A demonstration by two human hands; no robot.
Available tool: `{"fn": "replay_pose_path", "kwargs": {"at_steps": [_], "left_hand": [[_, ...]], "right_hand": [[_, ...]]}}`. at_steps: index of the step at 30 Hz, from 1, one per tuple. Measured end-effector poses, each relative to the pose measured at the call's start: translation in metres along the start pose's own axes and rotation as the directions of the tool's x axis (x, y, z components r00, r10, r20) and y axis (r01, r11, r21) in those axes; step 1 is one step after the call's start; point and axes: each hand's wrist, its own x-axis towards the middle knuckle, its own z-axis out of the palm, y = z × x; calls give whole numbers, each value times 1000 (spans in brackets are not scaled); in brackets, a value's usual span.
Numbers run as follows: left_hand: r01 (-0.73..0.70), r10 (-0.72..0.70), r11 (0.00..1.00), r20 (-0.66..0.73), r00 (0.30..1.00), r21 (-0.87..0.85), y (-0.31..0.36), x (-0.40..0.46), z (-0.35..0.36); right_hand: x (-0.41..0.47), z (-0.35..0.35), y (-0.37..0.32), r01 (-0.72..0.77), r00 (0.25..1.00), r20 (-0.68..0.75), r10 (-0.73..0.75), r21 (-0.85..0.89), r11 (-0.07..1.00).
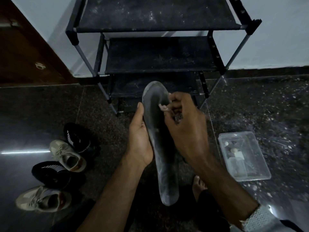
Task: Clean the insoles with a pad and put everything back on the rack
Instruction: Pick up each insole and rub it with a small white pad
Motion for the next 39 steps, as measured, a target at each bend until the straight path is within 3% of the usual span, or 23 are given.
{"fn": "replay_pose_path", "kwargs": {"at_steps": [6,12,21,27,34,39], "left_hand": [[-25,24,1000,41,999,8,-1,4,-8],[16,-16,999,-2,1000,37,-4,0,-2],[-19,16,998,41,999,67,-5,2,-6],[23,-28,995,52,998,100,-8,-3,3],[-17,15,994,17,1000,111,-5,1,-3],[36,-39,991,25,999,129,-7,-5,6]], "right_hand": [[-10,13,-13,62,994,81,-71,116,991],[4,-4,3,-11,1000,-10,11,40,999],[-6,8,-13,91,994,41,-99,161,983],[5,-7,-2,20,999,-44,-14,126,992],[-5,9,-14,143,989,17,-147,162,976],[9,-11,2,51,997,-60,-45,101,994]]}}
